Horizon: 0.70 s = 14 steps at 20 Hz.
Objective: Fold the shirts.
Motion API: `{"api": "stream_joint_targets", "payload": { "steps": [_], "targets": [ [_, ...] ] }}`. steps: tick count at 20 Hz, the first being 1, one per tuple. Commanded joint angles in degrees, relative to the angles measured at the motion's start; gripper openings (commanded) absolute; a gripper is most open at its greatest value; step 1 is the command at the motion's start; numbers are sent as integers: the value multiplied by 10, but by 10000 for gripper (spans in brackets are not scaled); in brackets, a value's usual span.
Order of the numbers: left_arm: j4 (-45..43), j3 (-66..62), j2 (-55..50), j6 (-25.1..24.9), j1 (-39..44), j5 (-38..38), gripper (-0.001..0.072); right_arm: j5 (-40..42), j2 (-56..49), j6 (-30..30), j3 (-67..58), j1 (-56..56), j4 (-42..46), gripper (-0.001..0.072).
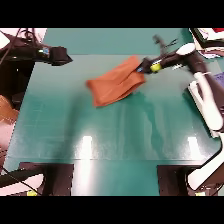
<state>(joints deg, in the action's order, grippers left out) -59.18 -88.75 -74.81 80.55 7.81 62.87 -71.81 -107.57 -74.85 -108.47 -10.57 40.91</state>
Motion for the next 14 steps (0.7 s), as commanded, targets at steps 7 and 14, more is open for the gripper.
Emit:
{"api": "stream_joint_targets", "payload": {
  "steps": [7,14],
  "targets": [
    [1,0,0,0,107,-76,26,-33,121,-8,-26,347,72,14],
    [4,0,0,0,110,-89,26,-38,132,-8,-26,442,51,13]
  ]
}}
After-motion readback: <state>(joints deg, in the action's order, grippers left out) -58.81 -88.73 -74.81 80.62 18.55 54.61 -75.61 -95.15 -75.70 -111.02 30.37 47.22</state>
